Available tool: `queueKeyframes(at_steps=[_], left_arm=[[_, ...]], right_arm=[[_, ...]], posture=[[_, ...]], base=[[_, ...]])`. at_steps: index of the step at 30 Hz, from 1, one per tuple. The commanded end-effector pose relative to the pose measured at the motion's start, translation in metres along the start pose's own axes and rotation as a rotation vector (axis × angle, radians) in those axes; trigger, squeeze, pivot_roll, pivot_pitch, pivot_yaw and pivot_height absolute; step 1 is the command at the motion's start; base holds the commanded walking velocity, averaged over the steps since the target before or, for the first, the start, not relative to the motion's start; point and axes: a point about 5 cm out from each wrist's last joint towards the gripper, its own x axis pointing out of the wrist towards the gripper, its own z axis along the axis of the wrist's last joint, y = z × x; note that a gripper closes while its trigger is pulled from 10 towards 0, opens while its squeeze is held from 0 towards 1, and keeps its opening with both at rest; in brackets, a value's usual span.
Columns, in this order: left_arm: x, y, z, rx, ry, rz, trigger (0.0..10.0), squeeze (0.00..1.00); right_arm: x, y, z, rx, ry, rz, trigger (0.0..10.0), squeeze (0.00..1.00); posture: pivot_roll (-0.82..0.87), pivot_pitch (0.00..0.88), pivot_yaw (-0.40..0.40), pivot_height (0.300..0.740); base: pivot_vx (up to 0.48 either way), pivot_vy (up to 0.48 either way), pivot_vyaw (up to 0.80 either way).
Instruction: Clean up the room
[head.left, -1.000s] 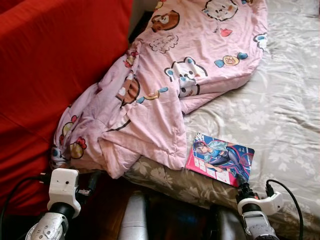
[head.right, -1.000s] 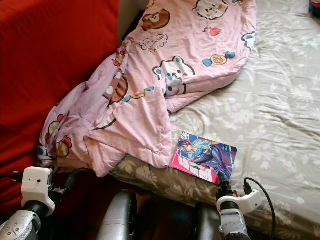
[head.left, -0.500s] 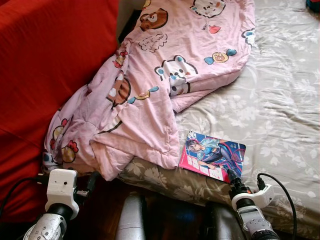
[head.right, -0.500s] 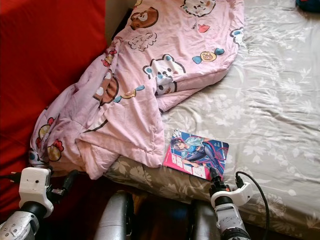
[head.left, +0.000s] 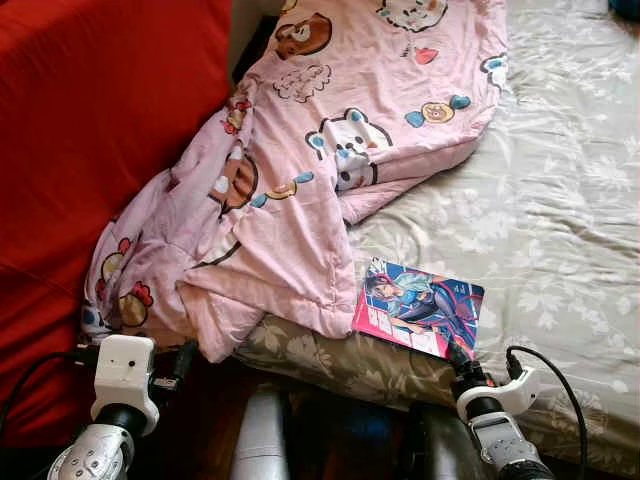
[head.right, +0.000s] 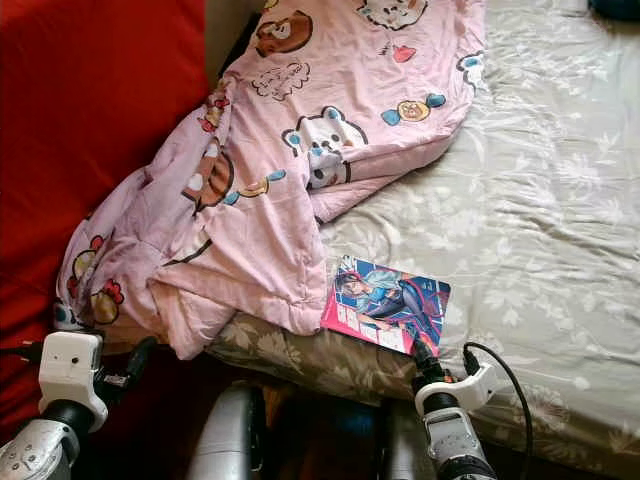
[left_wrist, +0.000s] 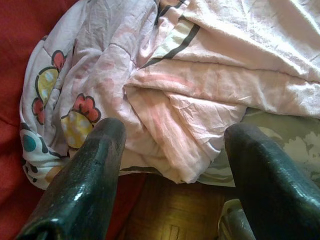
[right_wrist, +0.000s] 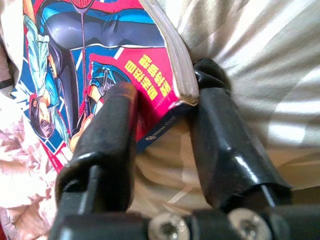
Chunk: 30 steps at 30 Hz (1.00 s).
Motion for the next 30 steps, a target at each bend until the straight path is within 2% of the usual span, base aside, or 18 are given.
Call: queueKeyframes(at_steps=[1, 9, 11, 12, 14, 16, 17, 21, 23, 25, 28, 29, 30], left_arm=[[-0.003, 0.002, -0.01, 0.012, 0.04, 0.016, 10.0, 0.0], [0.002, 0.001, -0.011, 0.015, 0.031, 0.023, 10.0, 0.0], [0.009, -0.002, -0.011, 0.011, 0.023, 0.024, 10.0, 0.0], [0.009, -0.002, -0.011, 0.011, 0.023, 0.024, 10.0, 0.0], [0.019, -0.006, -0.012, 0.002, 0.011, 0.024, 10.0, 0.0], [0.019, -0.006, -0.012, 0.002, 0.011, 0.024, 10.0, 0.0], [0.029, -0.01, -0.011, -0.008, -0.006, 0.023, 10.0, 0.0], [0.039, -0.014, -0.011, -0.015, -0.019, 0.022, 10.0, 0.0], [0.039, -0.014, -0.011, -0.015, -0.019, 0.022, 10.0, 0.0], [0.047, -0.017, -0.01, -0.023, -0.037, 0.029, 10.0, 0.0], [0.051, -0.018, -0.011, -0.029, -0.044, 0.035, 10.0, 0.0], [0.056, -0.018, -0.013, -0.038, -0.047, 0.047, 10.0, 0.0], [0.056, -0.018, -0.013, -0.038, -0.047, 0.047, 10.0, 0.0]], right_arm=[[-0.001, 0.002, -0.032, 0.007, 0.136, 0.002, 0.0, 0.0], [0.003, 0.009, -0.026, 0.0, 0.089, 0.041, 0.0, 0.0], [0.007, 0.018, -0.018, 0.028, 0.016, 0.095, 0.0, 0.0], [0.007, 0.018, -0.018, 0.028, 0.016, 0.095, 0.0, 0.0], [0.011, 0.03, -0.013, 0.056, -0.045, 0.167, 0.0, 0.0], [0.011, 0.03, -0.013, 0.056, -0.045, 0.167, 0.0, 0.0], [0.013, 0.04, -0.014, 0.062, -0.066, 0.237, 0.0, 0.0], [0.015, 0.048, -0.013, 0.06, -0.077, 0.283, 0.0, 0.0], [0.015, 0.048, -0.013, 0.06, -0.077, 0.283, 0.0, 0.0], [0.015, 0.056, -0.006, 0.02, -0.135, 0.319, 0.0, 0.0], [0.015, 0.059, 0.0, -0.031, -0.168, 0.317, 0.0, 0.0], [0.013, 0.062, 0.009, -0.145, -0.221, 0.297, 0.0, 0.0], [0.013, 0.062, 0.009, -0.145, -0.221, 0.297, 0.0, 0.0]], posture=[[0.32, 0.31, 0.125, 0.632], [0.3, 0.287, 0.119, 0.632], [0.28, 0.259, 0.11, 0.632], [0.28, 0.259, 0.11, 0.632], [0.26, 0.231, 0.099, 0.632], [0.26, 0.231, 0.099, 0.632], [0.23, 0.188, 0.086, 0.632], [0.22, 0.159, 0.077, 0.632], [0.22, 0.159, 0.077, 0.632], [0.2, 0.119, 0.061, 0.632], [0.18, 0.097, 0.052, 0.632], [0.15, 0.061, 0.036, 0.632], [0.15, 0.061, 0.036, 0.632]], base=[[0.0, 0.0, 0.0], [0.0, 0.0, 0.0], [0.0, 0.0, 0.0], [0.0, 0.0, 0.0], [0.0, 0.0, 0.0], [0.0, 0.0, 0.0], [0.0, 0.0, 0.0], [0.0, 0.0, 0.0], [0.0, 0.0, 0.0], [0.0, 0.0, 0.0], [0.0, 0.0, 0.0], [0.0, 0.0, 0.0], [0.0, 0.0, 0.0]])
